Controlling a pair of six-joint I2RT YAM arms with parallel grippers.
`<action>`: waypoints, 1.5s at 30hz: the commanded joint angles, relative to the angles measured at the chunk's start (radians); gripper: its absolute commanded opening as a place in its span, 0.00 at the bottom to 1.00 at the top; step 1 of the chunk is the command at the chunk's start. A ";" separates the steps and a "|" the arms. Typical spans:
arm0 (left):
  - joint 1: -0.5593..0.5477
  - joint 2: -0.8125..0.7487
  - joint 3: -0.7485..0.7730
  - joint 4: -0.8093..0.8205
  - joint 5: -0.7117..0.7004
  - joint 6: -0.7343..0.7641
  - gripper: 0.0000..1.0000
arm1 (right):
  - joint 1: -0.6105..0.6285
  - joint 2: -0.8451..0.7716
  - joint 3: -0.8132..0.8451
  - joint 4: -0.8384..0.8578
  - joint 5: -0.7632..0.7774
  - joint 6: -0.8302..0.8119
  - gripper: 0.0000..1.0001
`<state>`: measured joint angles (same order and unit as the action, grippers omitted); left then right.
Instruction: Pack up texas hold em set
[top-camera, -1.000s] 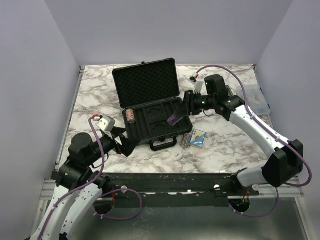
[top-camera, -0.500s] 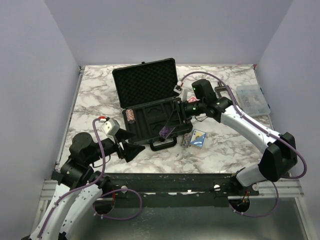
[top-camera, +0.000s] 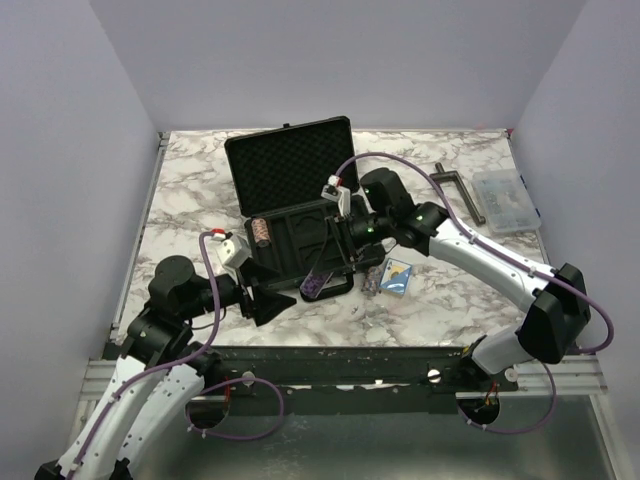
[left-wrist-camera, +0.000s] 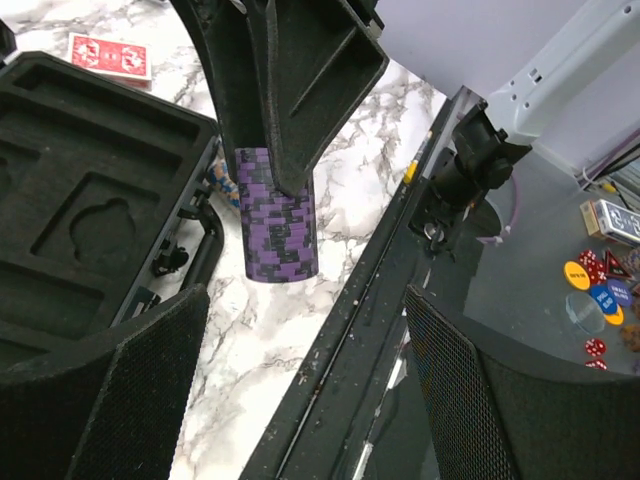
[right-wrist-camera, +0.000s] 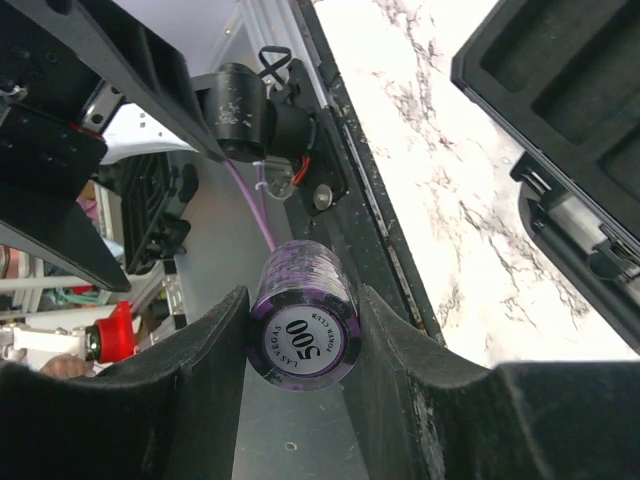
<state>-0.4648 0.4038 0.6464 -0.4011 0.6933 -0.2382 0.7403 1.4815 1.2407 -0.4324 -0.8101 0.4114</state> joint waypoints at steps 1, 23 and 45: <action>-0.022 0.019 -0.013 0.021 0.047 0.000 0.80 | 0.037 0.021 0.078 0.071 -0.065 0.053 0.01; -0.049 0.044 -0.016 0.019 -0.011 -0.018 0.80 | 0.162 0.097 0.214 -0.001 0.009 0.065 0.01; -0.064 0.096 -0.004 -0.015 -0.052 -0.019 0.48 | 0.193 0.132 0.267 -0.026 0.028 0.070 0.00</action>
<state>-0.5194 0.4950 0.6426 -0.3996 0.6605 -0.2573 0.9180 1.6119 1.4677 -0.4660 -0.7734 0.4557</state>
